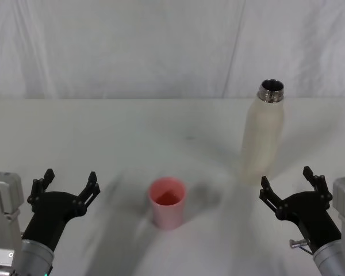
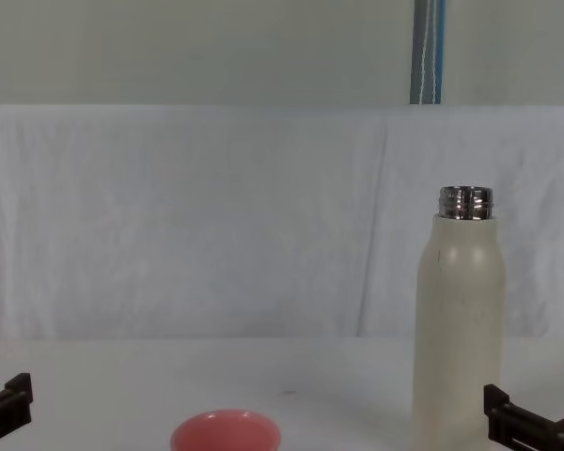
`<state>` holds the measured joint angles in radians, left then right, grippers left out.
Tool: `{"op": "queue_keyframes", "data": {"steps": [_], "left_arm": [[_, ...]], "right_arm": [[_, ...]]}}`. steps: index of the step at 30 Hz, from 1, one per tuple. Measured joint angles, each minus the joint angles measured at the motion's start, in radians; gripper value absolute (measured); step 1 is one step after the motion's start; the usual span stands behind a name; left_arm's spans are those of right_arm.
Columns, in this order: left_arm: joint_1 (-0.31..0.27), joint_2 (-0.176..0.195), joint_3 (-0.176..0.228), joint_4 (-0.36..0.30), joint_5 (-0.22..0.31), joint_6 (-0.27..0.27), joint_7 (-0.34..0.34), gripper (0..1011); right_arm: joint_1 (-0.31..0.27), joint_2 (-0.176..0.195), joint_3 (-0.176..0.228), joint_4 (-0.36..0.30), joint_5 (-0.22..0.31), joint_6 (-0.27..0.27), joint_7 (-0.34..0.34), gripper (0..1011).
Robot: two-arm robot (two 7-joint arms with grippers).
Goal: Grasp the thermos with one hand and pour water into the cup lid.
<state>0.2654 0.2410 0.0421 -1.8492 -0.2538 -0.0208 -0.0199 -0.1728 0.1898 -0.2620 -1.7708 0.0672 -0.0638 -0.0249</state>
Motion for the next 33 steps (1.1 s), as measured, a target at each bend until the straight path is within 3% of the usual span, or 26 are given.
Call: {"op": "queue_keyframes", "data": {"steps": [33], "left_arm": [[0.000,0.000,0.000,0.000,0.000,0.000,0.000,1001]], "right_arm": [[0.000,-0.001,-0.001,-0.001,-0.001,0.000,-0.001,1002]]}}
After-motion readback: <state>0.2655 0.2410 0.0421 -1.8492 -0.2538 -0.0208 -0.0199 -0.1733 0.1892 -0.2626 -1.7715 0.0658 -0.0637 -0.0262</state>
